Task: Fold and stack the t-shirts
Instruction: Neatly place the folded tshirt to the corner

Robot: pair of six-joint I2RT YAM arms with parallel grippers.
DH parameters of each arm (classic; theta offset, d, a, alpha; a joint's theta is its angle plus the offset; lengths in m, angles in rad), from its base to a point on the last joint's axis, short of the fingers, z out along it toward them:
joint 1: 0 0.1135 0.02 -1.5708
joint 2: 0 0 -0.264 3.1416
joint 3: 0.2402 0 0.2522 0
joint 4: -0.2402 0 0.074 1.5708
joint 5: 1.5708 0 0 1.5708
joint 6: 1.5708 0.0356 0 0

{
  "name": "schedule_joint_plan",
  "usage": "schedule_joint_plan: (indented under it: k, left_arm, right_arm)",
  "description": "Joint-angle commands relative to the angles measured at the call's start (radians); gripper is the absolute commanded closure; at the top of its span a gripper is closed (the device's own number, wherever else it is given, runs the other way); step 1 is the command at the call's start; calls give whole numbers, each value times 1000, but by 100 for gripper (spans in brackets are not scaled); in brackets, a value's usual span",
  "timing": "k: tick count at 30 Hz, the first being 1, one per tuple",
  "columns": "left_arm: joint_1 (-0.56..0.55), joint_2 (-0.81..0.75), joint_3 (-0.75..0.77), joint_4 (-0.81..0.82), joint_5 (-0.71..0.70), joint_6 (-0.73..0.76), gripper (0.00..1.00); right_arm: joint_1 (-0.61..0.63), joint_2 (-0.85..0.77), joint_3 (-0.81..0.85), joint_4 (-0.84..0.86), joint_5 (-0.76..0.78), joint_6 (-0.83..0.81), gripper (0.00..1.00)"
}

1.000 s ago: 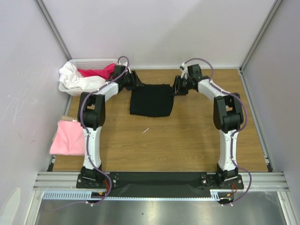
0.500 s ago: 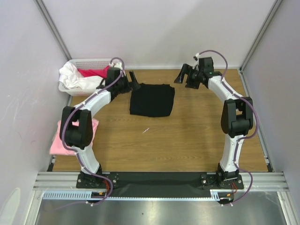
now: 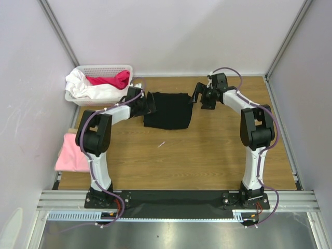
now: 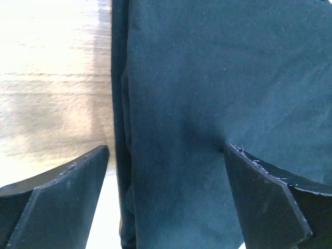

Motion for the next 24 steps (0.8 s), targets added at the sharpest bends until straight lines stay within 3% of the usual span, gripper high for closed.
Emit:
schedule_joint_plan:
  k: [1, 6, 9, 15, 16, 19, 24]
  left_arm:
    - [-2, 21, -28, 104, 21, -54, 2]
    - [-13, 47, -71, 138, 37, -109, 11]
    - [-21, 73, -76, 157, 40, -124, 22]
    - [-24, 93, -79, 166, 38, -135, 62]
    - [-27, 92, -80, 164, 32, -132, 75]
    - [-32, 85, -71, 129, 3, -118, 100]
    - [-59, 3, -103, 33, -29, -19, 99]
  right_arm:
    - [11, 18, 18, 37, 3, 20, 9]
    - [11, 16, 15, 38, 5, 25, 10]
    - [11, -1, 13, 21, 22, 19, 11]
    - [-3, -82, 1, -20, 74, 5, 11]
    - [-15, -91, 1, -28, 83, 9, 11]
    - [-41, -135, -7, -43, 83, 20, 11]
    - [-56, -224, -8, -89, 133, -15, 11]
